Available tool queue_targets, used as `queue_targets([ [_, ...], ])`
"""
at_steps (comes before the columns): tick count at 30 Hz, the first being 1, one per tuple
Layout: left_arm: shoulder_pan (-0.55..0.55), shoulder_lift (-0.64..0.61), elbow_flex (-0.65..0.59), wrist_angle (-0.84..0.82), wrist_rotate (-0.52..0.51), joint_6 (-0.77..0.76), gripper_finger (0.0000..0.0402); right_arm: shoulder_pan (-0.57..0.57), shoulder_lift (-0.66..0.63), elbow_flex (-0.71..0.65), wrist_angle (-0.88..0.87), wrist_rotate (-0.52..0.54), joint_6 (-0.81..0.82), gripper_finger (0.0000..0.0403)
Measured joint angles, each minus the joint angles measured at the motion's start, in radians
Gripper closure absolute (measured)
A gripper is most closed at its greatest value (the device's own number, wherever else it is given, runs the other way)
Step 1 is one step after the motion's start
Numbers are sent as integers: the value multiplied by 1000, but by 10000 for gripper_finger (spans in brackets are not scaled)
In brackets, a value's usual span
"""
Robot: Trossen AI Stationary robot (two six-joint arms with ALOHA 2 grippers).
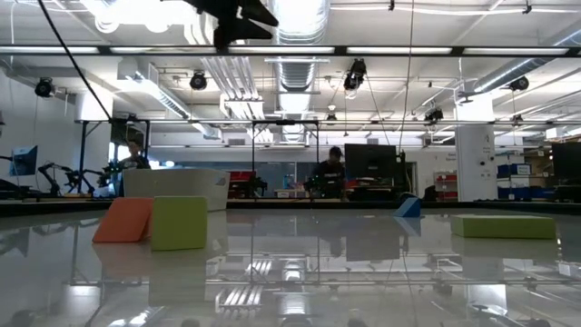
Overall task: Sort & place blocks by color
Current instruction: Put the blue block into the white bin
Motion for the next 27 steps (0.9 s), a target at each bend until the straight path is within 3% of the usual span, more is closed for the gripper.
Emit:
queue_targets([
  [4,-69,69,0,1,-1,0,242,0,0,122,-105,51,-37,261],
  [10,-180,182,0,1,-40,0,242,-32,-17,277,-224,286,-108,272],
  [16,-261,296,0,28,-47,1,242,-125,-50,336,-251,494,-270,275],
  [27,-316,471,2,211,-45,2,242,-344,-123,334,-246,517,-551,275],
])
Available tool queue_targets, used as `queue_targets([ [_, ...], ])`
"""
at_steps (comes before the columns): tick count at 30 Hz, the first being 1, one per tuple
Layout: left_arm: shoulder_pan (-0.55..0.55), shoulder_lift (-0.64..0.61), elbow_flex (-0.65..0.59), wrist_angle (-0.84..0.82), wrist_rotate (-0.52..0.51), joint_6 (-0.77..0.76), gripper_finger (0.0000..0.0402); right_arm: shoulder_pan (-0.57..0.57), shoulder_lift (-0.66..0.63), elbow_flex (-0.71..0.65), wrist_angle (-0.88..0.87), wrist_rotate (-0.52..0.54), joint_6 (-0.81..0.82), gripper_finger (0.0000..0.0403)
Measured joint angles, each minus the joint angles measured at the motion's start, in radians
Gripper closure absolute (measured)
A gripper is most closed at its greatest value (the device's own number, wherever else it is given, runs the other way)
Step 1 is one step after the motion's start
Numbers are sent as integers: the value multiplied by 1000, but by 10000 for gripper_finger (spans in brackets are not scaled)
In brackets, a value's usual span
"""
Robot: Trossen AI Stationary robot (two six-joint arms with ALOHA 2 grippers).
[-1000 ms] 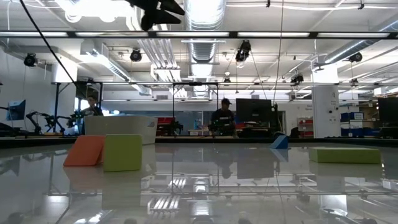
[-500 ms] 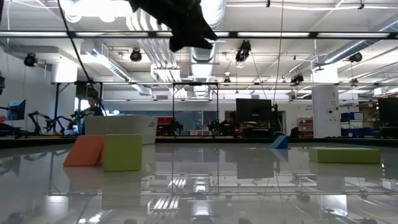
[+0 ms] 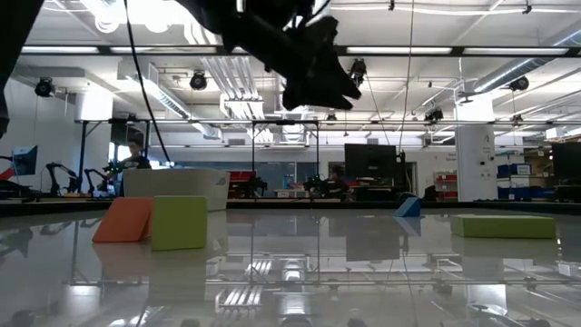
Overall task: Sort & place blocks by color
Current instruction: Put the blue block into the white bin
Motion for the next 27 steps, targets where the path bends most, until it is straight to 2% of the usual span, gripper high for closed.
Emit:
queue_targets([
  [12,0,160,0,181,21,78,235,-73,-25,0,-1,0,-60,275],
  [17,1,223,0,243,23,81,200,-89,-27,-2,-2,3,-60,275],
  [22,0,304,0,386,23,81,159,-107,-27,-2,-2,21,-66,275],
  [27,3,370,19,448,23,80,142,-118,-27,-2,-2,24,-62,275],
])
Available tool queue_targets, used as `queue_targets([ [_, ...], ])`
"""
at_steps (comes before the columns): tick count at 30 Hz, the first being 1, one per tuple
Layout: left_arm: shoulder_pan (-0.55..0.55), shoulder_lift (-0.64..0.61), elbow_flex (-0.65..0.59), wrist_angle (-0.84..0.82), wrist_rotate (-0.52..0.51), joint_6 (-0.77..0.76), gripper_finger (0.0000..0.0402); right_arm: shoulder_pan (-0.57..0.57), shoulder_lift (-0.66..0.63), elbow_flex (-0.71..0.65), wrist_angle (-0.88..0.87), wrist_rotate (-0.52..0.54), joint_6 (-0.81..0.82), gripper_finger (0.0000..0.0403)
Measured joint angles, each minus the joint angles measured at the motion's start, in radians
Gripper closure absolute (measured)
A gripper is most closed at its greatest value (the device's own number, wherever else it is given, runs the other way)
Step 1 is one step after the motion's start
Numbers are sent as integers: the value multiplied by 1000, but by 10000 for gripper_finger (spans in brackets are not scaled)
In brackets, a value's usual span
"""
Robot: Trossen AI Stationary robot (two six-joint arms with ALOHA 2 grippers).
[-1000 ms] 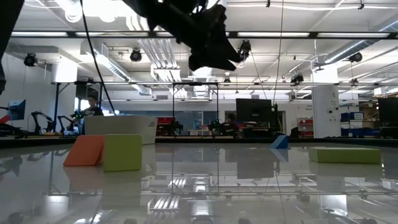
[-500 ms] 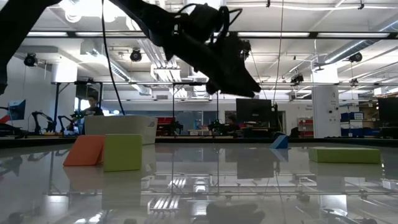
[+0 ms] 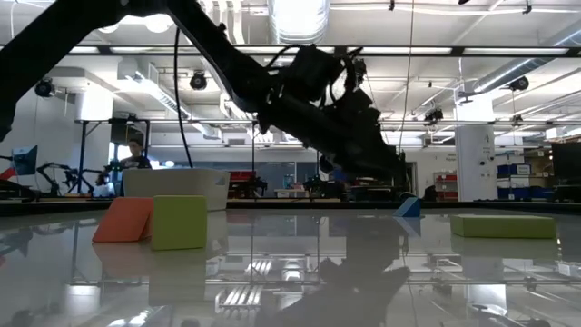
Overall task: Sort & place blocks by color
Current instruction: Put the blue block into the white bin
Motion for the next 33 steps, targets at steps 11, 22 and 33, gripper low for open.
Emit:
queue_targets([
  [11,6,104,37,101,-17,1,141,-6,0,0,-3,1,37,275],
  [22,18,164,55,205,-53,4,141,-27,0,-1,-6,1,49,275],
  [33,17,167,55,209,-44,54,141,-54,-1,-1,-31,1,48,275],
])
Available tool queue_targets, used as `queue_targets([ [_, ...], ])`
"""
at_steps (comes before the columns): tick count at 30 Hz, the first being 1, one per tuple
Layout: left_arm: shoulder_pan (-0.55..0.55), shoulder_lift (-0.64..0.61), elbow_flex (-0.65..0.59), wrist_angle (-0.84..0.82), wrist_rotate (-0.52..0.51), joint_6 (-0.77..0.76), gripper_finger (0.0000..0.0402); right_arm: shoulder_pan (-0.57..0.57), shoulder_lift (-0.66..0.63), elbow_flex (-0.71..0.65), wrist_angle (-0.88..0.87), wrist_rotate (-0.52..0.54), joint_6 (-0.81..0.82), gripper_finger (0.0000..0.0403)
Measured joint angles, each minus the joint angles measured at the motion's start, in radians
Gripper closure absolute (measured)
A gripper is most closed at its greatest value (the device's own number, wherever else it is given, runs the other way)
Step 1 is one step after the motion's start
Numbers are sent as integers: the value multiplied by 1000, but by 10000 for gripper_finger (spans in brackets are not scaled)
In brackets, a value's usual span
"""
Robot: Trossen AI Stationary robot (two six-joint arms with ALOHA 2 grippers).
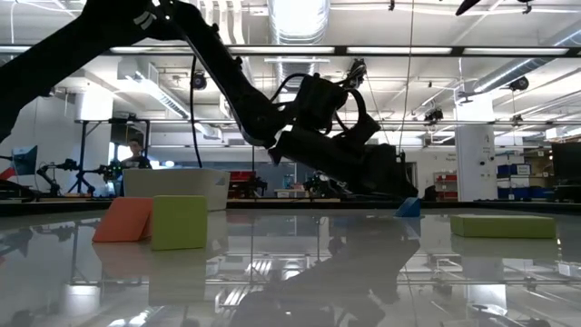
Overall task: Sort & place blocks by color
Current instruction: Put the blue block into the white bin
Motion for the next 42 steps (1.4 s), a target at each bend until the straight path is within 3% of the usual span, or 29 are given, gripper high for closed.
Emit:
queue_targets([
  [15,-2,54,7,57,5,-17,148,-3,0,0,-4,0,0,275],
  [23,-2,75,7,56,21,-3,186,-3,0,0,-4,0,0,275],
  [35,1,74,7,51,7,-3,276,-3,0,0,-6,0,-5,275],
  [42,0,60,7,35,11,-4,277,-3,0,0,-7,0,-19,275],
])
